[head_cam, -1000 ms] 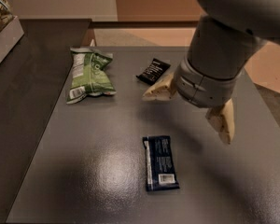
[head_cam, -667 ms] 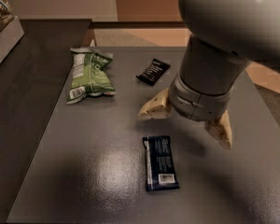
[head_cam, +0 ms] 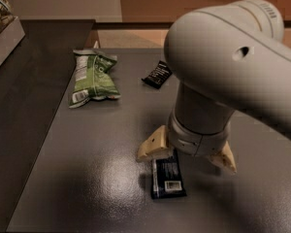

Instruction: Pick rxbar blueberry

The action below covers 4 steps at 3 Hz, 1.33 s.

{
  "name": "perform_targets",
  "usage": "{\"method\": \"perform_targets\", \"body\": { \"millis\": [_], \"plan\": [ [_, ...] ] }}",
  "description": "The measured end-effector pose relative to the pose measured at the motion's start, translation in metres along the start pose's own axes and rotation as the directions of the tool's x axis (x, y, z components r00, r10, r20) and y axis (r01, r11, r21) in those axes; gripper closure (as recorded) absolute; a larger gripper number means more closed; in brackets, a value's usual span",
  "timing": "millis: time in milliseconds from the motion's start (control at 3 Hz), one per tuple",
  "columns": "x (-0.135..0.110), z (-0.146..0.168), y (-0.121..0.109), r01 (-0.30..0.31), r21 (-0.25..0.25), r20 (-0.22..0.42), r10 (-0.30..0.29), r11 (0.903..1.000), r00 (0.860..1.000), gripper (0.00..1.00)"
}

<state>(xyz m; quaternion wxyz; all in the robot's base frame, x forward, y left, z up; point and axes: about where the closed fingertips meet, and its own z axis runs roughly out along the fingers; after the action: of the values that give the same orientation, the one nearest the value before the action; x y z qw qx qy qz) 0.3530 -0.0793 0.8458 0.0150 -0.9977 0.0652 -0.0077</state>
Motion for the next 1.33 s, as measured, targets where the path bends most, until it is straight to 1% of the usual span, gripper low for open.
{"method": "perform_targets", "body": {
  "millis": [333,667,1000,1333],
  "plan": [
    [-0.007,0.016,-0.004,0.025,-0.026,-0.011,-0.025,0.9993,1.0,0.0],
    [-0.008,0.026,-0.01,0.025,-0.049,-0.024,-0.027,0.9985,0.999,0.0],
    [-0.006,0.03,-0.017,0.022,-0.067,-0.038,-0.024,0.9975,0.999,0.17],
    [-0.003,0.028,-0.022,0.009,-0.072,-0.047,-0.012,0.9974,0.999,0.4]
  ]
}}
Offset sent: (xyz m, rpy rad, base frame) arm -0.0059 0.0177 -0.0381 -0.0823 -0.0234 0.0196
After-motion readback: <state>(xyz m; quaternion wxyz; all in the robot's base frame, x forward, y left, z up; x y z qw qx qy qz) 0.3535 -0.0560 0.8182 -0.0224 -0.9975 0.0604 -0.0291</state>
